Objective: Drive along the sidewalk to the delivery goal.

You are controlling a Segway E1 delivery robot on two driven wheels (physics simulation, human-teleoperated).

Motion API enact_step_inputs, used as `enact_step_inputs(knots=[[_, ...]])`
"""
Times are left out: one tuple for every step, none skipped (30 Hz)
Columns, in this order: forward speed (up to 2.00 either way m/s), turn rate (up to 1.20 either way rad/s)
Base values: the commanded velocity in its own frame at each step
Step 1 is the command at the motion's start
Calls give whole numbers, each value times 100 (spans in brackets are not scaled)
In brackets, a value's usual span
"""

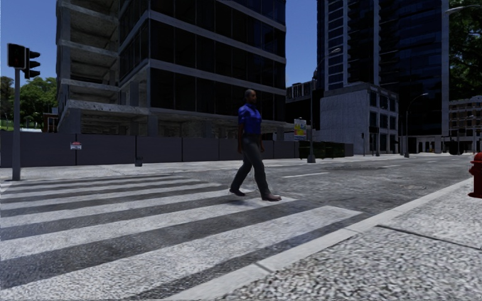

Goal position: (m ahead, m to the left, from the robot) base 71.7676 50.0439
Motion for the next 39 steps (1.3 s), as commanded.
enact_step_inputs(knots=[[196, 84], [196, 85], [196, 85], [196, 85], [196, 85], [196, 85], [196, 85], [196, 85], [196, 85], [196, 85], [196, 85], [196, 85], [196, 85], [196, 85], [196, 85], [196, 85], [196, 69], [196, 42], [196, 28], [196, 15], [196, 2], [196, 0], [196, 0], [196, 0], [196, 0], [196, 0], [196, 0], [196, 0], [196, 0], [196, 0], [196, 0], [196, 0], [196, 0], [196, 0], [196, 0], [196, 0], [196, 0], [196, 0], [196, 0]])
